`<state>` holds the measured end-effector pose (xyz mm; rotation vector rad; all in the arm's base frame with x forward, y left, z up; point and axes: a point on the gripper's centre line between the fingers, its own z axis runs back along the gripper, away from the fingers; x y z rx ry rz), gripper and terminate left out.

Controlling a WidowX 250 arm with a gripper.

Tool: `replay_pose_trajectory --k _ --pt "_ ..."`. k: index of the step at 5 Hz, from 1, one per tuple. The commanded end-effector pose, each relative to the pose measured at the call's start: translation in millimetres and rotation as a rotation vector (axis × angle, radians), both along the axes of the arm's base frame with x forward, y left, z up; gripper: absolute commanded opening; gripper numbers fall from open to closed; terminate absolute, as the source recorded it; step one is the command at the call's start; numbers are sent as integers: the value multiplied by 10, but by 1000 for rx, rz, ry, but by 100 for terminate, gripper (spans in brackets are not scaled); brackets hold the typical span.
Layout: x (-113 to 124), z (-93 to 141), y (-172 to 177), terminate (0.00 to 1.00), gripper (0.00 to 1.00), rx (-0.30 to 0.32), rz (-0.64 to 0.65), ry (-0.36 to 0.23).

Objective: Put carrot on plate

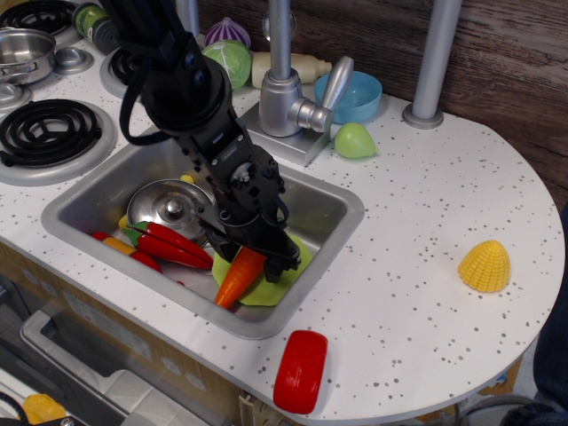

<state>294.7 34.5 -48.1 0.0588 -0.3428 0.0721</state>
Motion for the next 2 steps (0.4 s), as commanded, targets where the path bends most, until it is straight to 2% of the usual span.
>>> replay_pose_trajectory --k 1,2 --pt "119 162 34 0 100 1 12 -63" --pt "119 162 34 100 100 1 12 -63"
